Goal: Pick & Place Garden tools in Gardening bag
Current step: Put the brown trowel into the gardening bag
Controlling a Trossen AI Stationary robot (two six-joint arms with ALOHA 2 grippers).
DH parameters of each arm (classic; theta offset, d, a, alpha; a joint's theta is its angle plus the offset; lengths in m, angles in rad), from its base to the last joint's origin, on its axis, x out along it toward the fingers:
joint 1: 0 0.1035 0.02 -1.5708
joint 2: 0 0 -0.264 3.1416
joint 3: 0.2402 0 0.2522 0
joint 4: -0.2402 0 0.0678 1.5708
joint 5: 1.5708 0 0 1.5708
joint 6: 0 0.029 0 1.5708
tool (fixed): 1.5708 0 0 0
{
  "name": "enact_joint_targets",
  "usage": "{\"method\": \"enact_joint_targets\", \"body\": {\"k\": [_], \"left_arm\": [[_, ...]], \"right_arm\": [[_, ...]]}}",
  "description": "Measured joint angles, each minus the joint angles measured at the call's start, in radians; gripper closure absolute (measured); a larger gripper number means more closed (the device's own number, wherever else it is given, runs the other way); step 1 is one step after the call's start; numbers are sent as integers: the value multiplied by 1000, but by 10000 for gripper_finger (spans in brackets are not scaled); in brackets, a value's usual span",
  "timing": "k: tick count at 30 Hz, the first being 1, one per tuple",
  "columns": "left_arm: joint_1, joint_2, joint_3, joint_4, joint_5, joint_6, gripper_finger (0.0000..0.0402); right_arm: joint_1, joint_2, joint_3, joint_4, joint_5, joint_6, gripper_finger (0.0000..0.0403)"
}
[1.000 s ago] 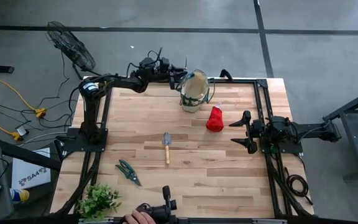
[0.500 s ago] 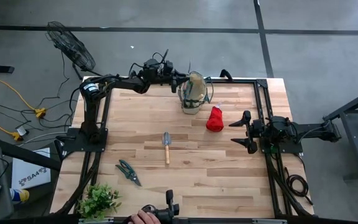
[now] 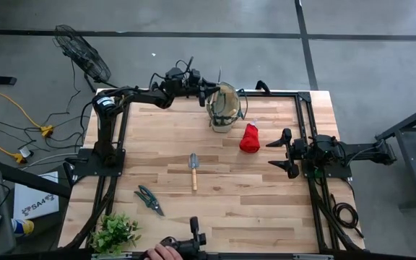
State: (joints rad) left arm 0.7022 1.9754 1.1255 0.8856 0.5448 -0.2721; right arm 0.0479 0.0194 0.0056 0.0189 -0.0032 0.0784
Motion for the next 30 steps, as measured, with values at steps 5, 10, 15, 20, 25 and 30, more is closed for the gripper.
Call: {"method": "enact_joint_targets", "body": {"k": [5, 10, 15, 20, 25, 30], "left_arm": [[20, -2, 0, 1, -4, 5, 327], [40, -2, 0, 1, -4, 13, 327], [60, -3, 0, -17, 26, 14, 327], [65, -3, -1, -84, 47, 36, 327], [63, -3, -1, -96, 42, 85, 327], [55, 9, -1, -96, 18, 85, 327]], "right_arm": [[0, 0, 0, 0, 0, 0, 92], [0, 0, 0, 0, 0, 0, 92], [0, 0, 0, 0, 0, 0, 92], [0, 0, 0, 0, 0, 0, 92], [0, 0, 0, 0, 0, 0, 92], [0, 0, 0, 0, 0, 0, 92]]}}
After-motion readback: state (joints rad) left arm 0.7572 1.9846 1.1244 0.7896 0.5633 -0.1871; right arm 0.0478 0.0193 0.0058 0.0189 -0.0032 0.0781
